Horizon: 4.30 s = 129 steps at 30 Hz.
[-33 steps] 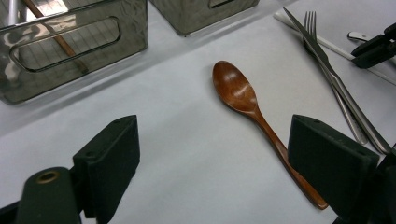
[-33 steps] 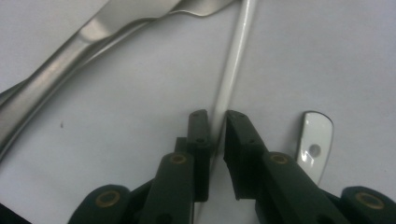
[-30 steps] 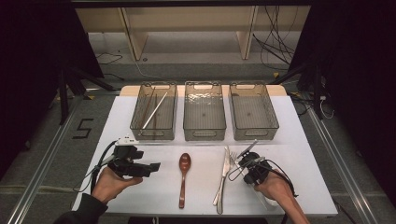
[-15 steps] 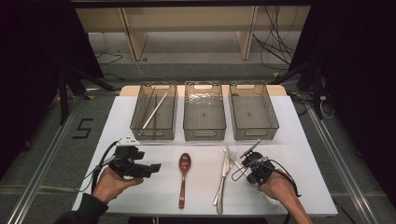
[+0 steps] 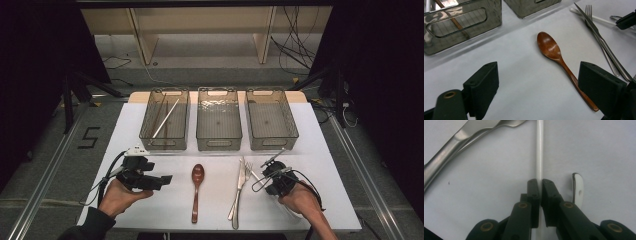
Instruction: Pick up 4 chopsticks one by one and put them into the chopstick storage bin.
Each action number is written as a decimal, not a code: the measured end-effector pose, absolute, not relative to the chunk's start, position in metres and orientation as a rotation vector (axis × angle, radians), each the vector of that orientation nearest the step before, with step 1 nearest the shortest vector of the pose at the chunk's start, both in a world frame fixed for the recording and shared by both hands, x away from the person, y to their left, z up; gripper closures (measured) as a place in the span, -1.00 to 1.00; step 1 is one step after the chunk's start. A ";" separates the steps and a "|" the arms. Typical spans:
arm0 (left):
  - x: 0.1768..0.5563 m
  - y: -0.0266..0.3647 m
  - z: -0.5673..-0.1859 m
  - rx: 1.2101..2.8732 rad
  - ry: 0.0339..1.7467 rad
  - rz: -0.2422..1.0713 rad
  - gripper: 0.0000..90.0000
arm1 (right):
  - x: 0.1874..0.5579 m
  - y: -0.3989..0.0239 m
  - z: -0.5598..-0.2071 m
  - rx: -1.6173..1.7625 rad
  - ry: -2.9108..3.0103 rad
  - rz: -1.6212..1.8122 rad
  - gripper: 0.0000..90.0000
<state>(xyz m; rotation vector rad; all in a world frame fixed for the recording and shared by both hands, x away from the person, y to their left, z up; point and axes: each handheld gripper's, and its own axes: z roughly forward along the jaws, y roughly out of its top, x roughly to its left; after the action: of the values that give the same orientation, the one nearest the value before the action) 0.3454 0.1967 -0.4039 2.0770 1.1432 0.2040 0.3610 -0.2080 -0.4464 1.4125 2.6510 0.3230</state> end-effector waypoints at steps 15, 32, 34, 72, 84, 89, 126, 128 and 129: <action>0.345 0.196 -0.404 2.083 1.137 0.200 -0.63 | 0.365 -0.212 -0.438 1.448 2.592 0.385 0.91; 0.345 0.195 -0.403 2.082 1.133 0.203 -0.63 | 0.363 -0.232 -0.425 1.484 2.528 0.442 0.91; 0.345 0.195 -0.403 2.085 1.132 0.202 -0.63 | 0.363 -0.234 -0.423 1.479 2.521 0.455 0.91; 0.342 0.151 -0.416 2.240 0.966 0.229 -0.63 | 0.348 -0.144 -0.402 1.103 2.801 0.690 0.91; 0.341 0.110 -0.427 2.361 0.772 0.256 -0.59 | 0.339 -0.118 -0.400 0.975 2.866 0.706 0.91; 0.342 0.098 -0.433 2.417 0.714 0.276 -0.55 | 0.335 -0.111 -0.401 0.941 2.895 0.695 0.91; 0.327 0.085 -0.433 2.602 0.277 0.137 0.57 | 0.324 -0.101 -0.401 0.642 3.043 0.753 0.90; 0.324 0.084 -0.433 2.617 0.244 0.128 0.62 | 0.324 -0.103 -0.401 0.625 3.059 0.768 0.90; 0.322 0.083 -0.433 2.624 0.230 0.119 0.65 | 0.324 -0.103 -0.400 0.623 3.065 0.770 0.89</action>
<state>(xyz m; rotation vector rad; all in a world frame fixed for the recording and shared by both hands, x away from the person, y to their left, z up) 0.3222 0.0828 -0.4330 2.6240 0.2305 0.1189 0.3237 -0.1031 -0.4002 0.6234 3.0649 0.7703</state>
